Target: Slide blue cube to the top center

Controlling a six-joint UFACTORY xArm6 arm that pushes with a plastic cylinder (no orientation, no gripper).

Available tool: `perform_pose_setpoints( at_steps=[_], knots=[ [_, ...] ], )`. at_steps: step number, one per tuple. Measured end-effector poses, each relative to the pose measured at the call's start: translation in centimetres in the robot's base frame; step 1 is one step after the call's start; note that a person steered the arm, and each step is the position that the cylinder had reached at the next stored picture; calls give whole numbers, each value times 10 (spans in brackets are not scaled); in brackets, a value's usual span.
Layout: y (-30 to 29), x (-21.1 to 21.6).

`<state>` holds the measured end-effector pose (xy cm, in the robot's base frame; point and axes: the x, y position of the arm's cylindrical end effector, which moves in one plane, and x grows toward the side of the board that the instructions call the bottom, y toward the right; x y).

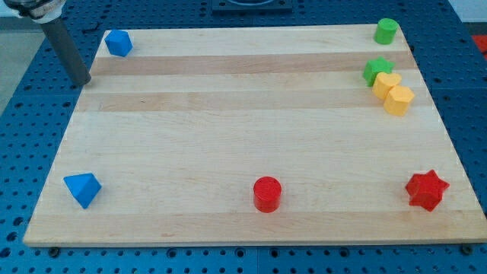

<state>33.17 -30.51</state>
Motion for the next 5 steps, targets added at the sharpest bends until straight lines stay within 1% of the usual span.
perform_pose_setpoints(
  at_steps=[2, 3, 4, 5],
  knots=[
    [0, -71],
    [0, -88],
    [14, -121],
    [74, -133]
  ],
)
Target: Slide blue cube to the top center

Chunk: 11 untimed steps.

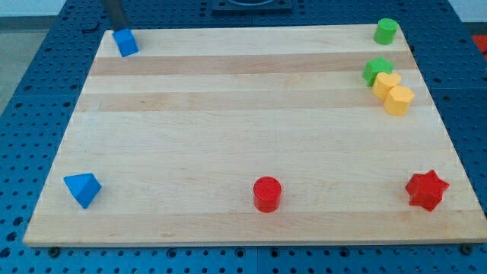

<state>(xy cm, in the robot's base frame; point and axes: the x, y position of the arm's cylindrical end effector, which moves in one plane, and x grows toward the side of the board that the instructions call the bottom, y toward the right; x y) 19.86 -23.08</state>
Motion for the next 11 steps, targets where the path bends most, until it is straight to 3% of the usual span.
perform_pose_setpoints(
  at_steps=[1, 2, 3, 5, 6, 9, 11],
  knots=[
    [72, 0],
    [103, -4],
    [99, -7],
    [-8, -7],
    [-23, 7],
    [77, 34],
    [-11, -1]
  ],
)
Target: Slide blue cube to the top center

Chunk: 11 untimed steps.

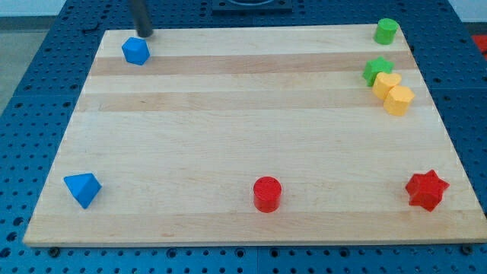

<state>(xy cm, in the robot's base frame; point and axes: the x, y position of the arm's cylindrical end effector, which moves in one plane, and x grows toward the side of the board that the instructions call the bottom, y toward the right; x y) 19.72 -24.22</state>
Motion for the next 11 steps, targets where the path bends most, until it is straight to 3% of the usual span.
perform_pose_setpoints(
  at_steps=[1, 2, 5, 8, 9, 11],
  knots=[
    [-42, 9],
    [-45, 36],
    [95, 43],
    [-22, 46],
    [-16, 70],
    [82, 81]
  ],
)
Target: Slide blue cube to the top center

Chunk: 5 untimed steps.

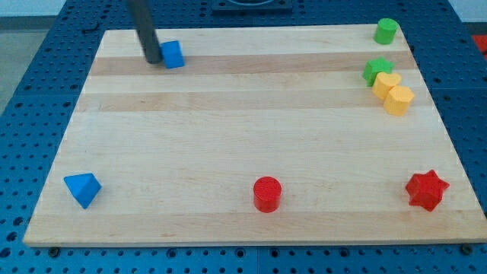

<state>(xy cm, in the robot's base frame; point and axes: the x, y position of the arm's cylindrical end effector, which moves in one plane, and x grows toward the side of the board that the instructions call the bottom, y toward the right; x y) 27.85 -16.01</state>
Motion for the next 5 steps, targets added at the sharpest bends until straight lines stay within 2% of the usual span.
perform_pose_setpoints(
  at_steps=[2, 3, 4, 5],
  knots=[
    [107, -9],
    [117, -10],
    [79, -15],
    [83, -40]
  ],
)
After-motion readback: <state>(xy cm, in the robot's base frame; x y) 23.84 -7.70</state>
